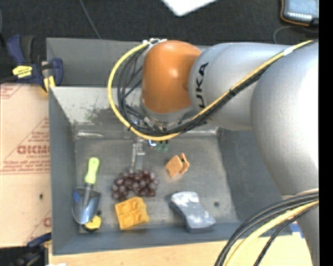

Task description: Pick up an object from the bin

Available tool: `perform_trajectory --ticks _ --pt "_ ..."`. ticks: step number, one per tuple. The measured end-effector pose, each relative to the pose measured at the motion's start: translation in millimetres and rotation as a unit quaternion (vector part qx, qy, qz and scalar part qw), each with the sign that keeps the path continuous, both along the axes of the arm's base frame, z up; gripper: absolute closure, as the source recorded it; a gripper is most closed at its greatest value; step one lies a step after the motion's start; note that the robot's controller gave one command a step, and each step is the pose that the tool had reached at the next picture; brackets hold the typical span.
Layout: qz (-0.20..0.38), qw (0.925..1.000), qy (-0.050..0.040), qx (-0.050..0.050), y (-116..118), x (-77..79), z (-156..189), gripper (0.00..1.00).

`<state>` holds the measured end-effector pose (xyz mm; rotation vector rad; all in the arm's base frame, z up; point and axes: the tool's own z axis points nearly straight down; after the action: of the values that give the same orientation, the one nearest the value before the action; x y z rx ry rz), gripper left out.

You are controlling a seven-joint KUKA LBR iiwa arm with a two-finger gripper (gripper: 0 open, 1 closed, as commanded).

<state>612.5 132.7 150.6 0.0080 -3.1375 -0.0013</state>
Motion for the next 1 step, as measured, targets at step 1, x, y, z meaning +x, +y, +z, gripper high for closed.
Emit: perform_trajectory --ticks 1 --pt "-0.001 1.0000 -0.0035 0.000 -0.5 1.3 5.0 0.00"
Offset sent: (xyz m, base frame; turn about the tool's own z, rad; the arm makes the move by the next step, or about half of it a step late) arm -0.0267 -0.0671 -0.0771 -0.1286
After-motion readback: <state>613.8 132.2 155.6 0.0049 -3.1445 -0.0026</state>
